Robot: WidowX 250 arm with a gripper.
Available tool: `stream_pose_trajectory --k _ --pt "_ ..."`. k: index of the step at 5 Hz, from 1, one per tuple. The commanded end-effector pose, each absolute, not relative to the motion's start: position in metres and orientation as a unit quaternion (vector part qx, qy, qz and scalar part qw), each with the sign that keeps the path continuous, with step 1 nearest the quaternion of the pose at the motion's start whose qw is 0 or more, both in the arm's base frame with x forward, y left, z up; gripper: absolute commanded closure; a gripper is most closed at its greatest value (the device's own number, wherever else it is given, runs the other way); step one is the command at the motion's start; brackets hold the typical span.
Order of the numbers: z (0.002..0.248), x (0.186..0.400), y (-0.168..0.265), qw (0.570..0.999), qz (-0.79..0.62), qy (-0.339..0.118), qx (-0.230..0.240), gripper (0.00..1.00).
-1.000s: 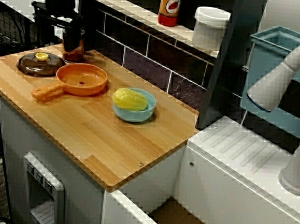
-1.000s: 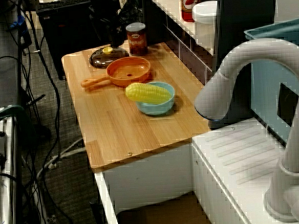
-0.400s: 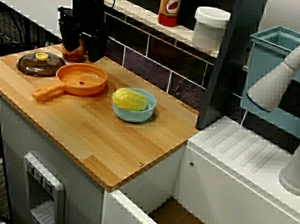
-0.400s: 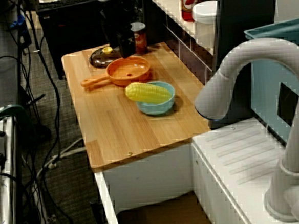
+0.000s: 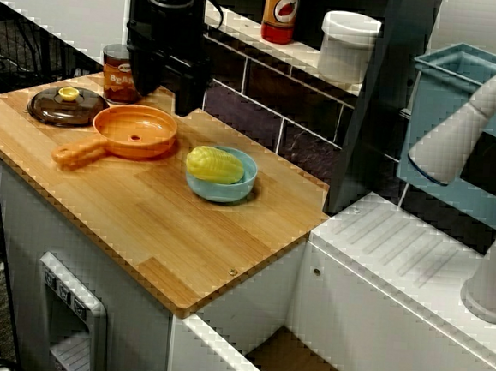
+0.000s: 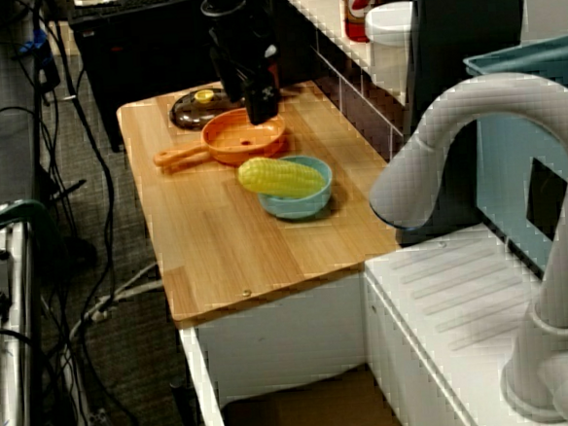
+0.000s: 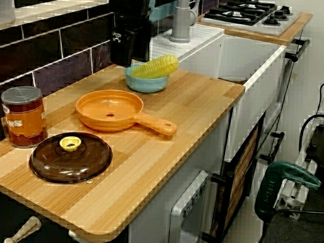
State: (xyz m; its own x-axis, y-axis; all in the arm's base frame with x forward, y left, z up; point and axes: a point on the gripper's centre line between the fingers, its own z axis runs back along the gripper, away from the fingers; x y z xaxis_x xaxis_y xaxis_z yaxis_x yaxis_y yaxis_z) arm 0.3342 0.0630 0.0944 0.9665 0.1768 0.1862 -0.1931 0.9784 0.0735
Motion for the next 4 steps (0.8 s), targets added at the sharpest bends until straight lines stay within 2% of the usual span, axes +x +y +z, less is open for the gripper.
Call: stream_pose_trajectory --k 1,4 --pt "0.115 0.337 0.028 0.991 0.071 -0.107 0.04 0.0" --pt "0.108 0.321 0.007 0.993 0.064 -0.099 0.02 0.0"
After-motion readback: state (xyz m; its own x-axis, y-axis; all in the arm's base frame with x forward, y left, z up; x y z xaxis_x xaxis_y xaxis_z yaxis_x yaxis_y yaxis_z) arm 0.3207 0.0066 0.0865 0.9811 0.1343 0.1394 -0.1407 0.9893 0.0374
